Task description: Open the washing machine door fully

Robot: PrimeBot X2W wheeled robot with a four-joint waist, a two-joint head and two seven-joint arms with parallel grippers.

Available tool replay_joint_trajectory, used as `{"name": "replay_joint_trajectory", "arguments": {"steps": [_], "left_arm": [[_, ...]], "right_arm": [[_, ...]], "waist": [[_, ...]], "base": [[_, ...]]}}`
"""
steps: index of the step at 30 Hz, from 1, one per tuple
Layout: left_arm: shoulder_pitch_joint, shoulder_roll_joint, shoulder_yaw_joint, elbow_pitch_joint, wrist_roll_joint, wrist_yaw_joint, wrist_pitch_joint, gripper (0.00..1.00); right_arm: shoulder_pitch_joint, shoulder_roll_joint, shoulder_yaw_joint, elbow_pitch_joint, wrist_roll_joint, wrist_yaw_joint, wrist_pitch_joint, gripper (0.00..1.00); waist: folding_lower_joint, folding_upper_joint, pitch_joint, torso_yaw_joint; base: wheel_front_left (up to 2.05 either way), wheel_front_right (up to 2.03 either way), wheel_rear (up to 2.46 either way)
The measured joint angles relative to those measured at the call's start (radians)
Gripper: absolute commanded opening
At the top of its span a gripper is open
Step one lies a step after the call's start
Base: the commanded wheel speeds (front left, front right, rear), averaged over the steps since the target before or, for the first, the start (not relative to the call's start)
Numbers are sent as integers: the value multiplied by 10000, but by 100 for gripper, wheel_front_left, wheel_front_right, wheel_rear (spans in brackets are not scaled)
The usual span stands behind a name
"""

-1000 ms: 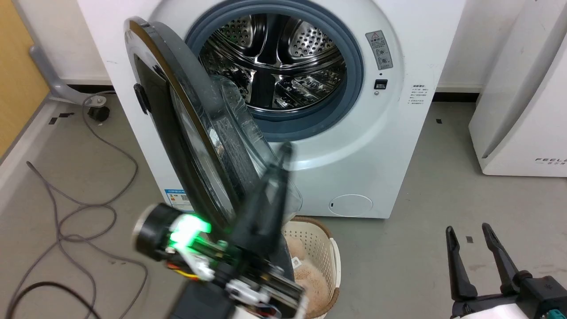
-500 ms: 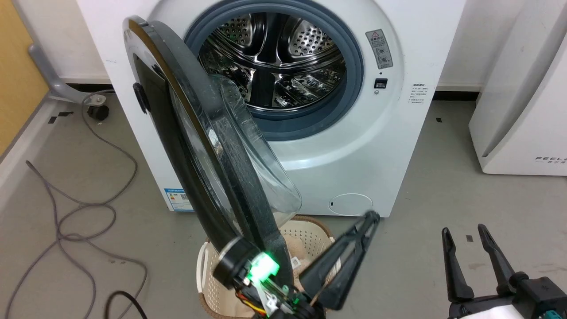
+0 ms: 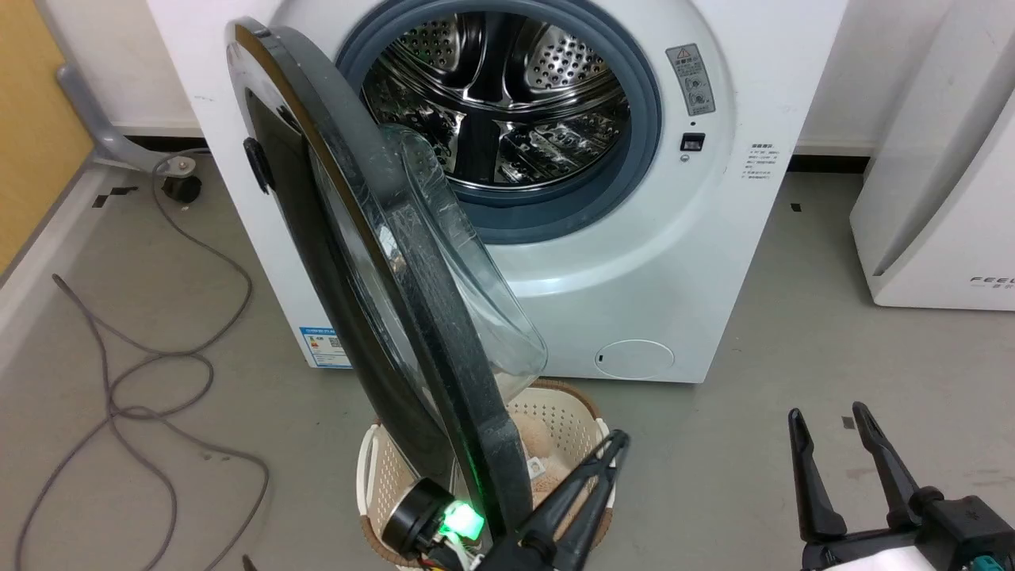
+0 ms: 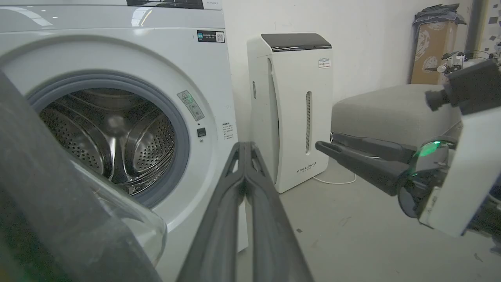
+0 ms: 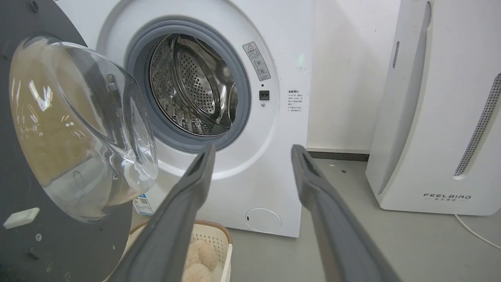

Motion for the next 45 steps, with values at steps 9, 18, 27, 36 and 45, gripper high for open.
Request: {"name": "replay_joint_trajectory", "arguments": {"steps": [9, 18, 27, 36, 45], "left_arm": [[0, 38, 479, 1045, -155, 176, 0, 0], [1, 50, 654, 1360, -232, 201, -2, 0], [16, 71, 612, 1547, -232, 100, -2, 0], [250, 299, 715, 1317, -228, 132, -6, 0], [689, 748, 909, 857, -228, 349, -2, 0]], "right_arm": [[-1, 0, -31, 98, -2, 0, 0, 100], [-1, 0, -40, 178, 12, 0, 0, 100], [-1, 2, 54, 249, 219, 0, 0, 100], [3, 10, 134, 291, 249, 0, 0, 100], [22, 12, 194, 299, 353, 0, 0, 100]], "waist": [[-1, 0, 26, 136], [0, 0, -10, 482], [0, 0, -77, 895], [-1, 0, -98, 1583], [-1, 0, -66, 2412]], "base": [[0, 0, 0], [0, 0, 0], [0, 0, 0], [0, 0, 0], [0, 0, 0]]}}
